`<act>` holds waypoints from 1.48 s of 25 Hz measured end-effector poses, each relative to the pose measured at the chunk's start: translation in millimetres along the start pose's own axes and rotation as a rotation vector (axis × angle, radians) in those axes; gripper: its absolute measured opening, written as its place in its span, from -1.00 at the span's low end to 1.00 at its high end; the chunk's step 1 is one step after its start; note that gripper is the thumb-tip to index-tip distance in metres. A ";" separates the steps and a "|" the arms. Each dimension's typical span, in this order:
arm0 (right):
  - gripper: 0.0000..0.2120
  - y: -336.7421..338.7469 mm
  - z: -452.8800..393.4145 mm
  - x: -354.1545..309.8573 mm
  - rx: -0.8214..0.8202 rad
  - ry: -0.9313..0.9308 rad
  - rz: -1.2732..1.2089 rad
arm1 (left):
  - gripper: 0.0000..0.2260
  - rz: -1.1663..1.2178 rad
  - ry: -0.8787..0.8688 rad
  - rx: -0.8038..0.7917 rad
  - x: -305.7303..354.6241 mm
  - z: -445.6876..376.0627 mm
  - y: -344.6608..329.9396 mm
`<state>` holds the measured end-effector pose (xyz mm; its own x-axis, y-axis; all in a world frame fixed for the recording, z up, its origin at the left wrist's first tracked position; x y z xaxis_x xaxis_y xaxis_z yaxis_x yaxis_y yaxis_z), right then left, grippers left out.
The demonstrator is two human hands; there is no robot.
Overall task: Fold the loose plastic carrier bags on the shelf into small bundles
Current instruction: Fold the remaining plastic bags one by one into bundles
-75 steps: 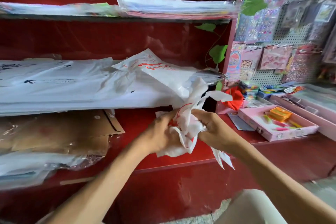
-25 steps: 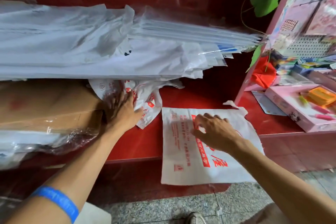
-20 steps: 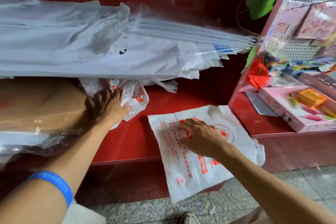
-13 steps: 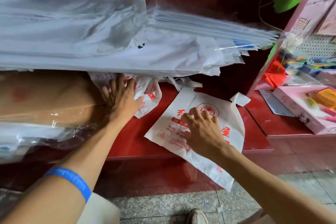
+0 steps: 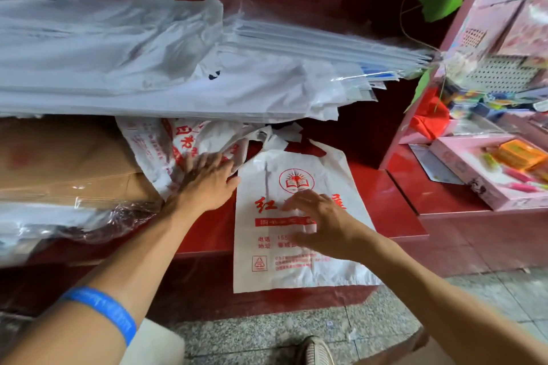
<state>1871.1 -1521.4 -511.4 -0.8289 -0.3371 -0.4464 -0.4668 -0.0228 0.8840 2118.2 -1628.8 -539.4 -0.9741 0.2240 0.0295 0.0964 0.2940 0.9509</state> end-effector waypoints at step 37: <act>-0.46 21.9 -46.0 107.7 0.357 -0.429 0.407 | -0.11 0.351 -0.401 -0.414 61.6 13.5 25.1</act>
<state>1785.7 -1601.5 -533.8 -0.9739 0.1509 -0.1695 -0.1050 0.3626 0.9260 2063.4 -1595.1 -517.8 -0.7407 0.5921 0.3175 0.2291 -0.2216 0.9478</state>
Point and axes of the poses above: each hand's wrist, its own z-axis away from the middle knuckle, its own y-axis out of the back of the hand, x = y × z, the point moved 1 cm from there along -z, towards the middle knuckle, and after that the axes turned 12 degrees about x, right-handed, at the moved point
